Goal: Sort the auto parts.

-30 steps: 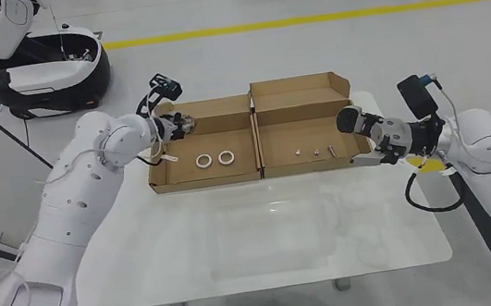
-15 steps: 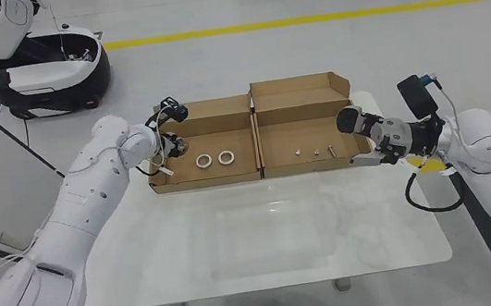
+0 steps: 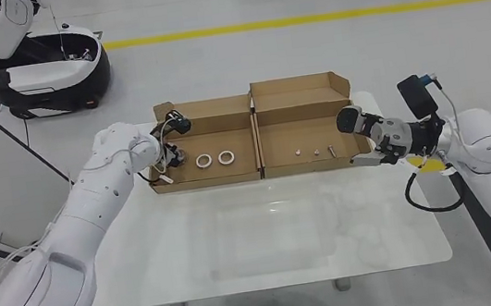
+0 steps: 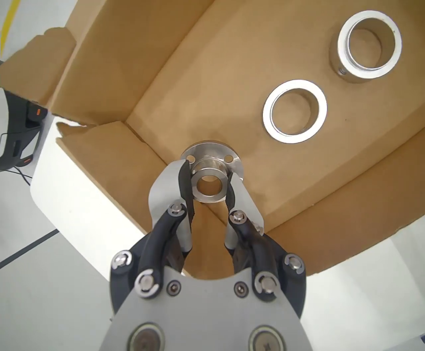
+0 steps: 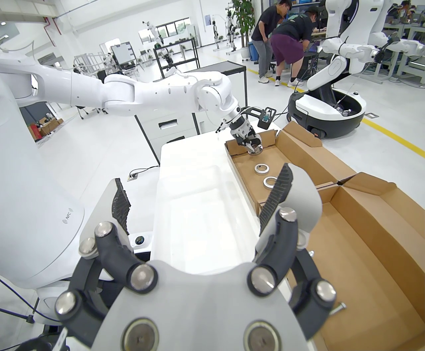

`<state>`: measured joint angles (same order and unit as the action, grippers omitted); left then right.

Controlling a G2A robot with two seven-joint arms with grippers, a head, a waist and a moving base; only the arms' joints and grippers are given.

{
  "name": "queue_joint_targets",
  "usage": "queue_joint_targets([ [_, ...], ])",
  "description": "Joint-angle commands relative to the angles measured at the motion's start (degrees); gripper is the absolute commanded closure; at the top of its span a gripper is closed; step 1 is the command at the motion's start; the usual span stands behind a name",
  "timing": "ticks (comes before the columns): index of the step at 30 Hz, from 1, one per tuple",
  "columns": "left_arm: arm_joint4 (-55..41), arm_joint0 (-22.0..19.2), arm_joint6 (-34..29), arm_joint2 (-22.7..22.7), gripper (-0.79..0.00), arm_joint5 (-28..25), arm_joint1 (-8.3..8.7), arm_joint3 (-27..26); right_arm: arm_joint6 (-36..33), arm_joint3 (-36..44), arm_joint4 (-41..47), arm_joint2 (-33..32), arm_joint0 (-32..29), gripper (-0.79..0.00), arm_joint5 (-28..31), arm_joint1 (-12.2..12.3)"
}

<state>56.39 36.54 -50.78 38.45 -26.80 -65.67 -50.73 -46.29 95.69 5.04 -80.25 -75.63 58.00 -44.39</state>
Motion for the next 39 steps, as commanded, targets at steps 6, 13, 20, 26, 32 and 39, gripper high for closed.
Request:
queue_joint_targets([
  [6, -2.0, -0.9, -2.0, -0.5, 0.000, -1.9, -1.02, 0.9, 0.0, 0.0, 0.0, 0.0, 0.0, -0.785, 0.0, 0.0],
  [13, -2.6, -1.1, -2.3, -0.3, 0.000, -1.9, -1.22, 1.5, 0.0, 0.0, 0.0, 0.0, 0.0, -0.785, 0.0, 0.0],
  [20, -2.6, -1.1, -2.3, -0.3, 0.000, -1.9, -1.22, 1.5, 0.0, 0.0, 0.0, 0.0, 0.0, -0.785, 0.0, 0.0],
  [26, -2.6, -1.1, -2.3, -0.3, 0.000, -1.9, -1.22, 1.5, 0.0, 0.0, 0.0, 0.0, 0.0, -0.785, 0.0, 0.0],
  [32, -2.6, -1.1, -2.3, -0.3, 0.000, -1.9, -1.22, 1.5, 0.0, 0.0, 0.0, 0.0, 0.0, -0.785, 0.0, 0.0],
  [39, -2.6, -1.1, -2.3, -0.3, 0.000, -1.9, -1.22, 1.5, 0.0, 0.0, 0.0, 0.0, 0.0, -0.785, 0.0, 0.0],
])
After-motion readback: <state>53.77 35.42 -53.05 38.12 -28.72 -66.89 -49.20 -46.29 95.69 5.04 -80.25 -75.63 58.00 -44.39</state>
